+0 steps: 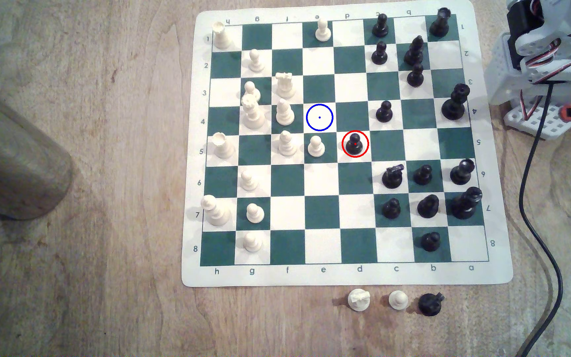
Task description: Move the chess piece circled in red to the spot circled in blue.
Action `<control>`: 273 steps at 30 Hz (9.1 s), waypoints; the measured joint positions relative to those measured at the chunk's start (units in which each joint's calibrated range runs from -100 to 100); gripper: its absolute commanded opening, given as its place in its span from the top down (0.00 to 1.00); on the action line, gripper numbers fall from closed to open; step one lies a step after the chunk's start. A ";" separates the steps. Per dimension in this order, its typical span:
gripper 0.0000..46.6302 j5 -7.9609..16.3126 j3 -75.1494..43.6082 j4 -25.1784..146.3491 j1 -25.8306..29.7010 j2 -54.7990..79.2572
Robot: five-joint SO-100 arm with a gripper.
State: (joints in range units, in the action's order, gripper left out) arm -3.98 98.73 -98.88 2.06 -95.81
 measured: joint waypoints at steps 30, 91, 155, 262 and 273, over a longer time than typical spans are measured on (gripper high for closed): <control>1.00 1.90 -17.44 106.61 -0.15 0.42; 0.62 12.60 -35.61 139.68 14.31 60.33; 1.00 14.65 -38.23 130.12 12.24 65.77; 0.56 10.60 -29.28 92.43 2.58 86.89; 0.58 10.60 -29.28 94.34 1.84 85.55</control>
State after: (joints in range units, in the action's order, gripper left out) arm 6.62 69.45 -4.54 3.91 -10.26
